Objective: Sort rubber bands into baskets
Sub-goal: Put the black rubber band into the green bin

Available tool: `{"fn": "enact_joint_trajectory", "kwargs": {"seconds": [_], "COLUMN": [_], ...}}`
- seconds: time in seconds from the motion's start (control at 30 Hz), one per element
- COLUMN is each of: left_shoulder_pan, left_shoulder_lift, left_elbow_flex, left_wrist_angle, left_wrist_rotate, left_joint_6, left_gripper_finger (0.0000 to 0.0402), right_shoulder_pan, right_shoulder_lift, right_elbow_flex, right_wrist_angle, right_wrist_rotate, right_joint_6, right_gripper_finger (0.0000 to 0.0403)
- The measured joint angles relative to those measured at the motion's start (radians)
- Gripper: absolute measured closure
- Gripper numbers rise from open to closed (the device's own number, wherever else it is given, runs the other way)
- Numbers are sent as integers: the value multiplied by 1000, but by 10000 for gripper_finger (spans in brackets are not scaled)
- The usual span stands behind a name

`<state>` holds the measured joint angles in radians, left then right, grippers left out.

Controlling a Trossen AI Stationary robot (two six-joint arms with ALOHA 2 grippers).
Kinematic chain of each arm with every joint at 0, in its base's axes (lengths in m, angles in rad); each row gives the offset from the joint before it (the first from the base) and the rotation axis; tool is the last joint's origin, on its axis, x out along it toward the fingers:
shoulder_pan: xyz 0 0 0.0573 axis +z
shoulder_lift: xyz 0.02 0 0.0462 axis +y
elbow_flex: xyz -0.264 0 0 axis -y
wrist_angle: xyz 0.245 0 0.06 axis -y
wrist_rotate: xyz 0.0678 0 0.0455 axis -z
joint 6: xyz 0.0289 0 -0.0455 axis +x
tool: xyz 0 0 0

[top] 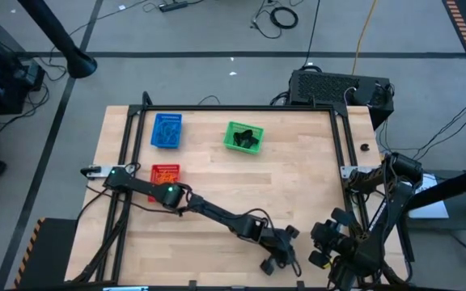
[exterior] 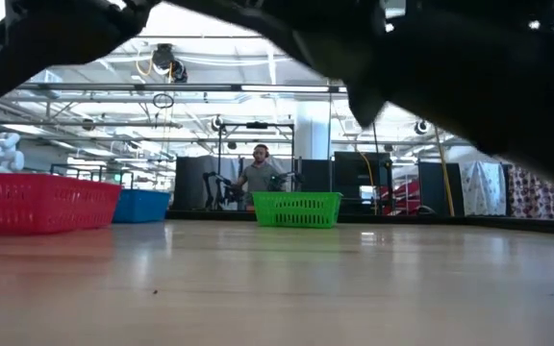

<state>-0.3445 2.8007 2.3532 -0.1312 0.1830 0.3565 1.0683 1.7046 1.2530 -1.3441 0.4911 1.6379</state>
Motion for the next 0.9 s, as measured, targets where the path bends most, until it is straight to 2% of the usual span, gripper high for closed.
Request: {"fn": "enact_joint_trajectory", "kwargs": {"seconds": [0.2, 0.27, 0.4, 0.47, 0.57, 0.73, 0.8, 0.9], "left_shoulder_pan": [24, 39, 71, 98, 155, 280, 334, 418], "left_shoulder_lift": [-134, -185, -233, -242, -271, -285, -296, -323], "left_elbow_flex": [-2, -2, -2, -4, -2, -1, -3, -1], "left_wrist_angle": [-320, -495, -852, -987, -1148, -1304, -1333, -1326], "left_wrist_rotate": [-120, -173, -433, -514, -534, -542, -541, -521], "left_joint_6": [5, 21, 45, 22, -31, -71, -68, -50], "left_gripper_finger": [399, 399, 400, 400, 400, 401, 401, 401], "right_shoulder_pan": [0, 0, 0, 0, 0, 0, 0, -7], "right_shoulder_lift": [0, 0, 7, 17, 40, 98, 121, 142], "right_elbow_flex": [0, -1, -1, -1, -1, -1, -2, -2], "right_wrist_angle": [15, 21, 39, 47, 64, 86, 82, 69], "right_wrist_rotate": [37, 59, 116, 134, 144, 153, 200, 336], "right_joint_6": [-1, -1, -5, -4, -8, -8, -14, -19], "right_gripper_finger": [269, 269, 269, 269, 269, 269, 269, 269]}}
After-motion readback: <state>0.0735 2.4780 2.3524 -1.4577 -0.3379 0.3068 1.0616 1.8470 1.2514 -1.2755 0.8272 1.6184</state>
